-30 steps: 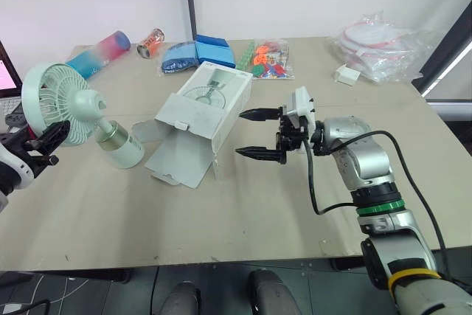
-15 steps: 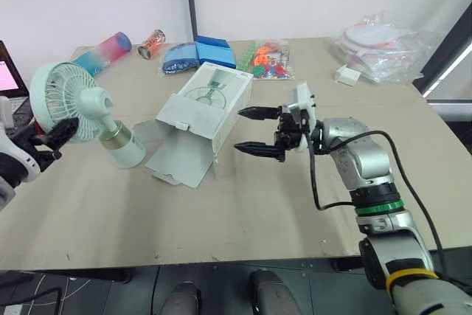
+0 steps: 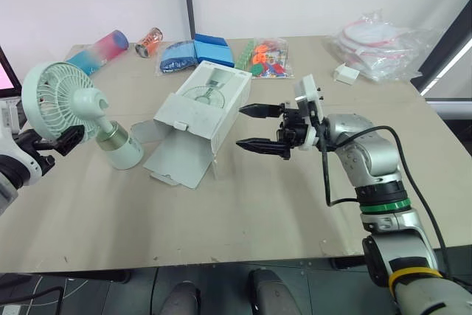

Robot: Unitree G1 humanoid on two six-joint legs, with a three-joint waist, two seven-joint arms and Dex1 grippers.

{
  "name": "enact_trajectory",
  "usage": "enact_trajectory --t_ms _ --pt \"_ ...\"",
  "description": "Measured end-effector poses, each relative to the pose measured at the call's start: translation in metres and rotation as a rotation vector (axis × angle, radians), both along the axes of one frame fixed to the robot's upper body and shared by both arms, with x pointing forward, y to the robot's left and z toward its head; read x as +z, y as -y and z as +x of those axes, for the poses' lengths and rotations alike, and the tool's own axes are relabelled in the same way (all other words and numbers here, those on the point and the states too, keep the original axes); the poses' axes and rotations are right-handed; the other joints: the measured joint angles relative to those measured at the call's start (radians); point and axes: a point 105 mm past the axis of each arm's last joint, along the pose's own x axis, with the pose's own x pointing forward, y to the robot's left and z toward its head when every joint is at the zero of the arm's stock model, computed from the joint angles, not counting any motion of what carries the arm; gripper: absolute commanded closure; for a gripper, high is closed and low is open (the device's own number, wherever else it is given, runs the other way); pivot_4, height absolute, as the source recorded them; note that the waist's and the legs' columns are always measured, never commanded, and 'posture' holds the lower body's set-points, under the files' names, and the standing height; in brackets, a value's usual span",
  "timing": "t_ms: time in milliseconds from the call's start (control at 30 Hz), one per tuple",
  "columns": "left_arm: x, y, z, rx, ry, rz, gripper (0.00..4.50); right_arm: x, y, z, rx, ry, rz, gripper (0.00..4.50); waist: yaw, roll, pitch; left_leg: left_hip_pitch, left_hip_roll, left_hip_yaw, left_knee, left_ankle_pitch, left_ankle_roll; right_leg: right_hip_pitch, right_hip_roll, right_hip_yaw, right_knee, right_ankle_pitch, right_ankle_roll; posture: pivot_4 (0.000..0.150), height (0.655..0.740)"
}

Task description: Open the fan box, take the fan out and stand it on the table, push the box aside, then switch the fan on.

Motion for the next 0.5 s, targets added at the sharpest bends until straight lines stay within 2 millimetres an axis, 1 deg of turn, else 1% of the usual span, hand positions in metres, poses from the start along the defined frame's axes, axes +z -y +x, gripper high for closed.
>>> enact_trajectory --t_ms 167,300,367,500 --pt "-0.007 0.002 -0.007 -0.025 -0.013 0.045 0.02 -0.003 0.000 0.000 -0.005 0.024 -0.016 0.00 0.000 0.000 0.000 0.000 0.000 0.000 0.000 0.000 0.000 0.000 0.000 0.000 0.000 0.000 0.000 0.150 0.7400" --pt "0.004 0.003 -0.010 -0.039 0.059 0.069 0.02 -0.004 0.000 0.000 -0.007 0.036 -0.022 0.00 0.000 0.000 0.000 0.000 0.000 0.000 0.000 0.000 0.000 0.000 0.000 0.000 0.000 0.000 0.000 0.150 0.7400" --pt "0.013 0.004 -0.012 -0.056 0.097 0.082 0.02 -0.004 0.000 -0.001 0.000 0.042 -0.023 0.00 0.000 0.000 0.000 0.000 0.000 0.000 0.000 0.000 0.000 0.000 0.000 0.000 0.000 0.000 0.000 0.150 0.7400" --pt "0.020 0.010 -0.015 -0.090 0.126 0.103 0.02 -0.005 0.000 -0.001 0.002 0.048 -0.029 0.00 0.000 0.000 0.000 0.000 0.000 0.000 0.000 0.000 0.000 0.000 0.000 0.000 0.000 0.000 0.000 0.150 0.7400"
